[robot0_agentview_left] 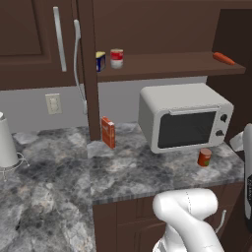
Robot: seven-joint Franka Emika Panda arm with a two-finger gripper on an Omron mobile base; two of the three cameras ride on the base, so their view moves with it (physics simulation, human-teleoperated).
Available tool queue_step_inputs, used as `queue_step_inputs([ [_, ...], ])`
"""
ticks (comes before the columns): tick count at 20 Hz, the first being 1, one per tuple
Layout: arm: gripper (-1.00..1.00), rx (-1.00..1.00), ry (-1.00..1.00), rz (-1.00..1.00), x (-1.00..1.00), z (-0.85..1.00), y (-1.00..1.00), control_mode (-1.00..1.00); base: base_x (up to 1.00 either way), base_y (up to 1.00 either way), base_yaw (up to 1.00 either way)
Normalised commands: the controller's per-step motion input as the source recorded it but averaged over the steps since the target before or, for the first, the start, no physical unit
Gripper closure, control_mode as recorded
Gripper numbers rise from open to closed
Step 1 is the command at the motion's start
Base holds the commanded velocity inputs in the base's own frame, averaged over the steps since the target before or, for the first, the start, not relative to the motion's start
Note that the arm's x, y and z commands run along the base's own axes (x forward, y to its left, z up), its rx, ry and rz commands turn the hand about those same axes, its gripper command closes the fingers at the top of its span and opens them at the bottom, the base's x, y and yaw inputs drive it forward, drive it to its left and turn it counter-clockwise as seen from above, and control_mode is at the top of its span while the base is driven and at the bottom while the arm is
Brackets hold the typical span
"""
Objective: Pick the cans from the counter and place them in their designated side in the cabinet.
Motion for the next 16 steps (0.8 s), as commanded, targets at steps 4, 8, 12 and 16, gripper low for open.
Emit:
queue_step_inputs([
  [4,-1.00,0.00,0.00,0.00,0.28,-0.25,-0.01,-1.00,0.00,0.00,0.00],
  [8,-1.00,0.00,0.00,0.00,0.28,-0.24,-0.03,-1.00,0.00,0.00,0.00],
  [12,-1.00,0.00,0.00,-0.01,0.17,-0.24,-0.11,-1.00,0.00,0.00,0.00],
  [16,-1.00,0.00,0.00,-0.02,0.11,-0.26,-0.15,-1.00,0.00,0.00,0.00],
])
